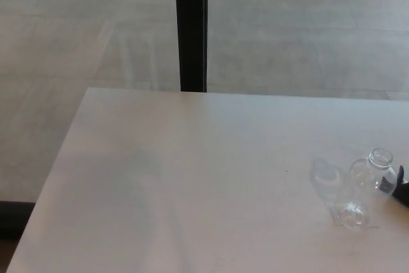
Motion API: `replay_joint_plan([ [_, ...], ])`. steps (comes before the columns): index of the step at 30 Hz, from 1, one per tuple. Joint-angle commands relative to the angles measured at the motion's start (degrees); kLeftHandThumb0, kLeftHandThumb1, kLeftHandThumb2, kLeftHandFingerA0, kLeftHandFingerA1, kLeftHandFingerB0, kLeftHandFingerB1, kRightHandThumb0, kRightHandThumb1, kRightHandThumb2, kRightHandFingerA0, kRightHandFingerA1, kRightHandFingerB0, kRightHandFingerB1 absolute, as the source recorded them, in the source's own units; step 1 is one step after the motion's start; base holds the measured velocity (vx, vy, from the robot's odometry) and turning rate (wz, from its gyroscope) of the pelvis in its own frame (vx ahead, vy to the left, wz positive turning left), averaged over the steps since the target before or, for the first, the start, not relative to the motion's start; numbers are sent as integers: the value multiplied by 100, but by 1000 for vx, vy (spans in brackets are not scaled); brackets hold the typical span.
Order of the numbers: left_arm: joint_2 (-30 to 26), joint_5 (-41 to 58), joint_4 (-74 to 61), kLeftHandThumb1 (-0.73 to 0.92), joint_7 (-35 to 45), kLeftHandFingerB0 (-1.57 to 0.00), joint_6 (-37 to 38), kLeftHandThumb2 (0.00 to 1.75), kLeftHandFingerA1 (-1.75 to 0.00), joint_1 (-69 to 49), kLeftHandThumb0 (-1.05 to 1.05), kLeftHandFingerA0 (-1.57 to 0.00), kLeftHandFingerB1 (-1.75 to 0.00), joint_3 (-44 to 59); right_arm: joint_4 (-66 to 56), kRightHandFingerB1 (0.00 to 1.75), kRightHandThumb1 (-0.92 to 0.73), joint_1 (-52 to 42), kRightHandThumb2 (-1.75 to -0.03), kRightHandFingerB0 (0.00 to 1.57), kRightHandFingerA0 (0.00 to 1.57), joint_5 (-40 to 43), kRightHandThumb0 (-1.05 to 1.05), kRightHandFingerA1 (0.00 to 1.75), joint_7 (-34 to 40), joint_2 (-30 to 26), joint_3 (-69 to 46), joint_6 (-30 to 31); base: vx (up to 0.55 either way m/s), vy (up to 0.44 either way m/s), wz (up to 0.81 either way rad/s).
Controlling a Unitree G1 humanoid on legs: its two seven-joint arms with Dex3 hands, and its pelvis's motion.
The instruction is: The robot uses its right hand to grab and lift the lid of the spray bottle kept in the middle of the desk and places the lid on the right side of the bottle
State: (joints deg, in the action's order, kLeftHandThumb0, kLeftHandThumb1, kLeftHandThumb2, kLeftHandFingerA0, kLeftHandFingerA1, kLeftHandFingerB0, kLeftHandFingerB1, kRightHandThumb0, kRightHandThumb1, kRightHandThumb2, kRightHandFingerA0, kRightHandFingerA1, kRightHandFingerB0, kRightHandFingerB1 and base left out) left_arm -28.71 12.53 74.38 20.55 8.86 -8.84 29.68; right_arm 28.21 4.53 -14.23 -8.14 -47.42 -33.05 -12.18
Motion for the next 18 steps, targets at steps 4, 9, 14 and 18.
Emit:
replay_joint_plan([
  [4,-23,84,18,82,-91,-42,54,65,-50,-16,-80,-59,-39,45,3176,36,-69,755,-57,10,18,2935,-58,117,2024,1061,-2992,1138,0,0,0],
  [9,-90,74,-14,82,-44,-40,50,65,-51,-52,-81,-57,-39,37,3593,33,-70,483,-61,8,37,2711,-59,83,1798,1548,-2855,859,0,0,0],
  [14,-116,19,-52,83,-109,-41,36,65,-52,-84,-79,-57,-39,-16,3770,35,-68,348,-60,10,45,2532,-63,100,1591,1767,-2772,583,0,0,0],
  [18,-113,35,-17,82,-104,-43,57,65,-51,-76,-82,-60,-40,8,3942,45,-54,334,-89,11,57,2407,-67,83,1512,1830,-2679,380,0,0,0],
])
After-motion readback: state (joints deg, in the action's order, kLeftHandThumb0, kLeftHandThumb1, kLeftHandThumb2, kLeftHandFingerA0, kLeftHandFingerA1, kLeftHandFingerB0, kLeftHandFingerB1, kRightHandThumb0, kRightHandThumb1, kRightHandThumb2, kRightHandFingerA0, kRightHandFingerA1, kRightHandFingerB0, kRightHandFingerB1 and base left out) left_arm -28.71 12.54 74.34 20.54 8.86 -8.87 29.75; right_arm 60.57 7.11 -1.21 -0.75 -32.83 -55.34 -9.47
